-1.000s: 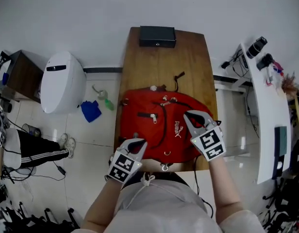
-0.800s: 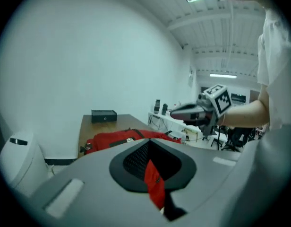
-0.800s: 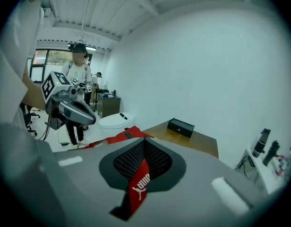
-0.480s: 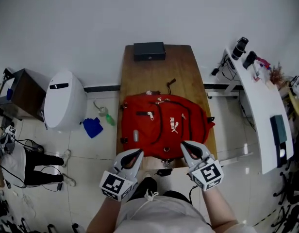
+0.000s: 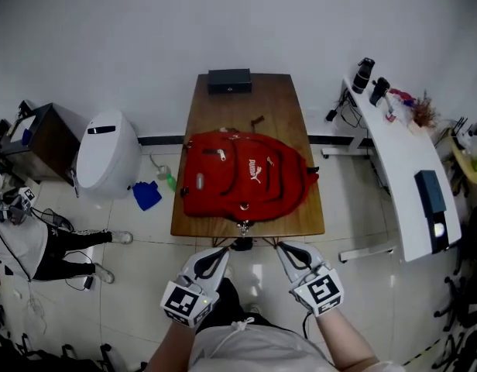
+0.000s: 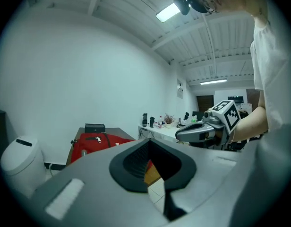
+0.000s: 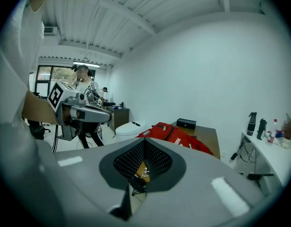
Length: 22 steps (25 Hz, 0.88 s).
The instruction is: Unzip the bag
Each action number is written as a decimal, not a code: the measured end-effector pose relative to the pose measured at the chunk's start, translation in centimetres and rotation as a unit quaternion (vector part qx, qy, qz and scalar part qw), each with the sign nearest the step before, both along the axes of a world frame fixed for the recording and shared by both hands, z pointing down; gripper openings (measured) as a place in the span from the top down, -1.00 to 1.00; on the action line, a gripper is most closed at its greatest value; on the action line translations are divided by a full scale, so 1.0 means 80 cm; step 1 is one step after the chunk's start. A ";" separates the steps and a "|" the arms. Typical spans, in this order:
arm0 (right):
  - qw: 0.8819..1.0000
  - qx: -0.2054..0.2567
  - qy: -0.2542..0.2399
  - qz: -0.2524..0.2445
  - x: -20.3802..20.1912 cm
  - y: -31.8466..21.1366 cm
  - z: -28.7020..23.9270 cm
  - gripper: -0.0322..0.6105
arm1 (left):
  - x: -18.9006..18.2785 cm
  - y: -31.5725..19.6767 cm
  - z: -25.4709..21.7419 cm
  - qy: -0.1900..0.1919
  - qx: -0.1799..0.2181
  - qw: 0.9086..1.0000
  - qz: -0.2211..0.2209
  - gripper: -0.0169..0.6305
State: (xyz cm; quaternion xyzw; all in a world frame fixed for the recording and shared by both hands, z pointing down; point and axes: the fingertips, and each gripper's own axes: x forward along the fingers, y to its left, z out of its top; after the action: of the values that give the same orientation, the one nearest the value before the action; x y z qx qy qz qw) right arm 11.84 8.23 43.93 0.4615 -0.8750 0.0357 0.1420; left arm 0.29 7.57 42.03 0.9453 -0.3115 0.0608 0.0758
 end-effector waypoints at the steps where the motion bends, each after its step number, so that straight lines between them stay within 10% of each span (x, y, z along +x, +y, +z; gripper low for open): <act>1: 1.000 -0.002 -0.004 0.000 0.002 0.013 0.001 0.88 | 0.003 0.015 -0.003 0.005 0.000 1.000 0.001 0.93; 22: 0.998 0.014 -0.048 0.026 -0.043 0.098 -0.048 0.88 | -0.042 0.079 -0.057 -0.001 0.056 0.998 0.013 0.93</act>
State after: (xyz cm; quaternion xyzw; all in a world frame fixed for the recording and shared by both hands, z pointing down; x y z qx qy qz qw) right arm 8.41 16.06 40.08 0.4840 -0.8687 0.0498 0.0925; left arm -3.09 13.87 37.47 0.9520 -0.3019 0.0449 0.0220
